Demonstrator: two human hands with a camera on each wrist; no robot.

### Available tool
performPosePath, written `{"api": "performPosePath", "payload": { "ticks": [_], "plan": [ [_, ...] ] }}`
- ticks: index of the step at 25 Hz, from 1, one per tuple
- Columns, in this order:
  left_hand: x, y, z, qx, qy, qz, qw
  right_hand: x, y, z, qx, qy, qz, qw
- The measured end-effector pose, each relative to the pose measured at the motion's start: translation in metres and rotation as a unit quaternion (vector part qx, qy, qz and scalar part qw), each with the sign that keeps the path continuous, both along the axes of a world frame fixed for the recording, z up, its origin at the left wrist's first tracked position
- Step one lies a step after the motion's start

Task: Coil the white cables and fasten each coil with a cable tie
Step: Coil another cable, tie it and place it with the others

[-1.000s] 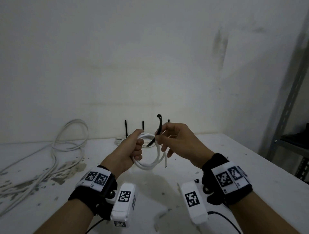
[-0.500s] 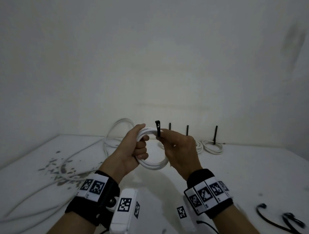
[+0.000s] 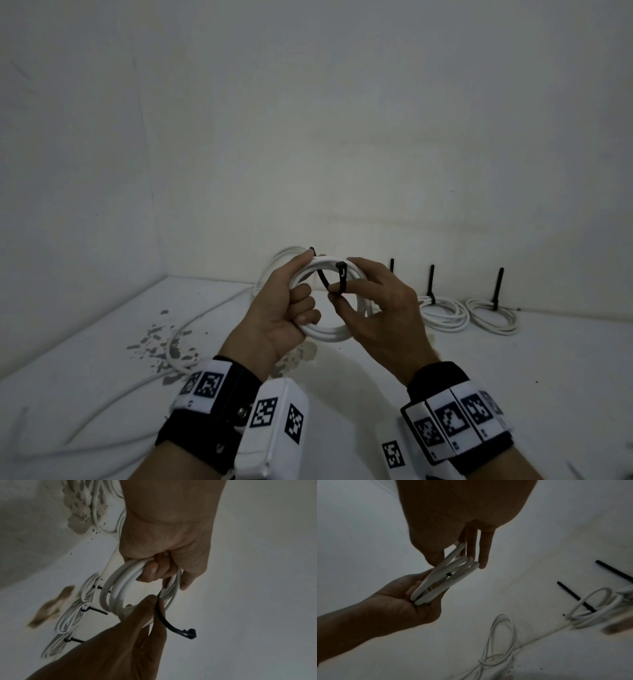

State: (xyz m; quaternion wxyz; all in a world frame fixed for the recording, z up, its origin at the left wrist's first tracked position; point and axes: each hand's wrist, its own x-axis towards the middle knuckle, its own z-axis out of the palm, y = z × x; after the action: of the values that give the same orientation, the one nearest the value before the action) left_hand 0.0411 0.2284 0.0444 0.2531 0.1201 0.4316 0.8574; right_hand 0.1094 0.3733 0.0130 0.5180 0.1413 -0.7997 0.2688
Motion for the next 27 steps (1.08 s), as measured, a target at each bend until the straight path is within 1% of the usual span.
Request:
{"api": "performPosePath", "payload": {
  "ticks": [3,5,7,10,15,17,19,22,25,27],
  "plan": [
    [-0.004,0.000,-0.004,0.036,-0.028,0.002,0.999,0.004,0.001,0.003,-0.029,0.009,-0.007,1.000],
    [-0.005,0.000,-0.005,0.050,-0.043,-0.008,0.998,0.005,-0.002,0.006,-0.030,0.017,-0.023,0.999],
    [-0.005,0.001,-0.005,0.063,-0.043,-0.016,0.997,0.003,-0.005,0.008,-0.032,0.029,-0.043,0.998],
    [-0.004,0.002,-0.007,0.083,-0.037,-0.029,0.995,0.002,-0.007,0.011,-0.065,0.023,-0.032,0.997],
    [-0.004,0.004,-0.012,0.110,-0.048,-0.075,0.990,0.003,-0.007,0.012,-0.032,0.022,-0.052,0.998],
    [0.000,0.005,-0.013,0.127,-0.047,-0.088,0.987,0.003,-0.010,0.014,-0.050,0.020,-0.052,0.997],
    [0.004,0.007,-0.013,0.133,-0.040,-0.093,0.986,0.005,-0.014,0.017,-0.086,0.006,-0.030,0.996],
    [0.011,0.011,-0.013,0.143,-0.041,-0.078,0.986,0.008,-0.016,0.022,-0.148,-0.036,-0.008,0.988],
    [0.015,0.017,-0.016,0.176,-0.059,-0.048,0.981,0.009,-0.015,0.024,-0.176,-0.058,-0.032,0.982],
    [0.016,0.020,-0.017,0.204,-0.067,-0.032,0.976,0.007,-0.011,0.024,-0.192,-0.049,-0.046,0.979]
  ]
}}
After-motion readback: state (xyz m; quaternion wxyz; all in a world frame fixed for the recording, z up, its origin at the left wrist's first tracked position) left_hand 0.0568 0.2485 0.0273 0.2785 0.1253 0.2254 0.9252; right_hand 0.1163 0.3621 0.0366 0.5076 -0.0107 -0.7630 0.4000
